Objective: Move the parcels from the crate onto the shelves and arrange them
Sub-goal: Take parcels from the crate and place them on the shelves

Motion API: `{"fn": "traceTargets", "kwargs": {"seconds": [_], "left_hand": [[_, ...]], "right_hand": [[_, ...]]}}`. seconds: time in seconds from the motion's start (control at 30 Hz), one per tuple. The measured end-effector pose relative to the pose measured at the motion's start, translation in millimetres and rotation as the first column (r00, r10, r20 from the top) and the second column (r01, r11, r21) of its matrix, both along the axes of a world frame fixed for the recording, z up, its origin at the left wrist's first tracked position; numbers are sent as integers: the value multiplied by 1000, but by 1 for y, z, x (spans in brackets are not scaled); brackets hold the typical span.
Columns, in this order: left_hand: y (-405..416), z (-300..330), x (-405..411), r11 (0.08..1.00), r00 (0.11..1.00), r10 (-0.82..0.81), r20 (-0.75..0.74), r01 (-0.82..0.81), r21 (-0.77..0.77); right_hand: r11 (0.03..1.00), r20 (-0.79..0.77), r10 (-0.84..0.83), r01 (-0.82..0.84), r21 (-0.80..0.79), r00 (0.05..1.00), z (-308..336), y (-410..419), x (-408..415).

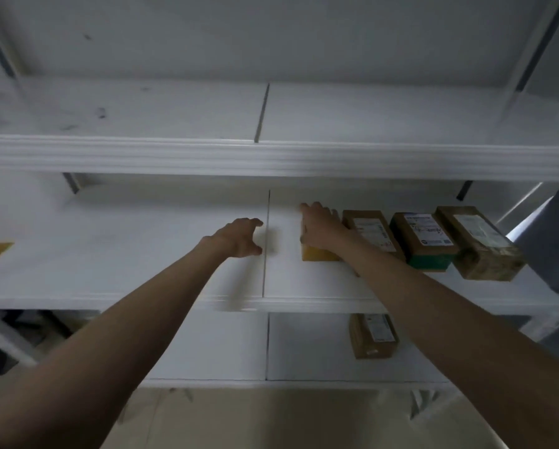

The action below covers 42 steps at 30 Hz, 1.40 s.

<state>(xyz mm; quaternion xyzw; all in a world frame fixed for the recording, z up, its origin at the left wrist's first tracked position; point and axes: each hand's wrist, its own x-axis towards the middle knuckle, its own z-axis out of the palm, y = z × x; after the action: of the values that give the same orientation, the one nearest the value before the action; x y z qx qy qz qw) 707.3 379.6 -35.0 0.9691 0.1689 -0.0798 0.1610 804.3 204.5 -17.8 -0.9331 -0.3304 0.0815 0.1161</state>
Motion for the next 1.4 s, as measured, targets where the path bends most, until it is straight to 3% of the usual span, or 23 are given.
{"fn": "traceTargets", "kwargs": {"seconds": [0.13,0.27,0.53,0.73,0.97,1.13,1.4], "left_hand": [[36,10,-95,992,998,65,19,-67,111],[78,4,-212,963,972,230,-43,-221,153],[124,-19,-474,844,829,535,-166,-516,145],[116,-38,-657,659,633,751,-189,-736,153],[82,-56,-826,401,374,906,-200,-909,114],[60,-76,-922,216,189,948,-254,-973,82],[57,-96,-1022,-42,-39,949,-312,-999,-4]], "right_hand": [[971,-128,223,-232,-61,966,-4,57,-77],[908,-165,369,-393,-145,915,-15,118,-170],[665,-156,699,-714,-218,698,-26,216,-387],[403,-226,859,-878,-256,460,-38,257,-556],[128,-240,951,-952,-276,197,-60,288,-723],[-92,-259,966,-956,-279,-17,-79,308,-820],[-335,-325,913,-907,-254,-246,-116,361,-945]]}}
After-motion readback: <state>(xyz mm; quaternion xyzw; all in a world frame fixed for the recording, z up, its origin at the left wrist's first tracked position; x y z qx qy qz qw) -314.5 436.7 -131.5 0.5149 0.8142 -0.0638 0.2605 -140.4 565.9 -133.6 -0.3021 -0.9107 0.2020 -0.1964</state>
